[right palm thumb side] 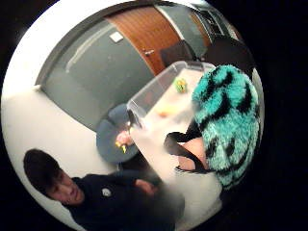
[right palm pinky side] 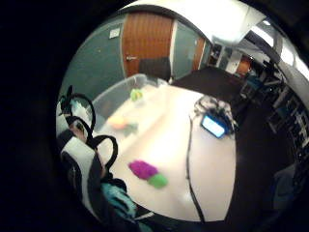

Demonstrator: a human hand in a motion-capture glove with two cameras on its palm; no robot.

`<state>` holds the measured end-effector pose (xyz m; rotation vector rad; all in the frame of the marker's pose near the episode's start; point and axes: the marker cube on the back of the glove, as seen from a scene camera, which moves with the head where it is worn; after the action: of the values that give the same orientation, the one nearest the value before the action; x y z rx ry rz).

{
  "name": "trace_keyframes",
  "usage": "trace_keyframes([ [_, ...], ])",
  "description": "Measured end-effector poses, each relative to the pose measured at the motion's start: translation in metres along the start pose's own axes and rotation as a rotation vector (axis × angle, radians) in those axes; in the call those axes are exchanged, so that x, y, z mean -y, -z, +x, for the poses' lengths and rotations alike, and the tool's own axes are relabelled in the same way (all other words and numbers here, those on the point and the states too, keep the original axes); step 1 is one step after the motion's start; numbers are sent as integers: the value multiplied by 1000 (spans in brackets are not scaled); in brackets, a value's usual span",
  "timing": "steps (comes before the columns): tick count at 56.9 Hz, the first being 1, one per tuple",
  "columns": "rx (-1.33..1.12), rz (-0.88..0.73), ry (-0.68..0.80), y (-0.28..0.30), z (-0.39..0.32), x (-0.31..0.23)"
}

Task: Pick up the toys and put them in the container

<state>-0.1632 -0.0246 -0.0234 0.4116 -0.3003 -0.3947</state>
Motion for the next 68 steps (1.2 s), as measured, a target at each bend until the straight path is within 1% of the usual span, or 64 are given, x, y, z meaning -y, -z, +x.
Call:
trace_keyframes([
  [3, -44, 25, 37, -18, -30, 21],
  [9, -64, 48, -20, -56, -54, 77],
  [14, -126, 19, -25, -91, -65, 102],
  [18, -153, -56, -41, -118, -69, 114],
  [23, -255, -143, -84, -146, -61, 122],
  [26, -250, -221, -94, -156, -59, 122],
  [30, -199, -400, -92, -162, -57, 116],
  [32, -190, -456, -92, -161, -53, 114],
  [34, -173, -470, -111, -155, -44, 114],
  [38, -83, -426, -238, -118, 4, 133],
  [40, -63, -411, -251, -105, 15, 134],
  [43, -50, -410, -227, -88, 23, 127],
  [47, -96, -425, -123, -80, 16, 98],
  [51, -79, -427, -139, -66, 27, 77],
  [55, -75, -461, -126, -56, 37, 52],
  [57, -90, -490, -113, -51, 47, 38],
  [62, -227, -586, -55, -61, 55, -17],
  [68, -346, -768, -102, -82, 75, -77],
])
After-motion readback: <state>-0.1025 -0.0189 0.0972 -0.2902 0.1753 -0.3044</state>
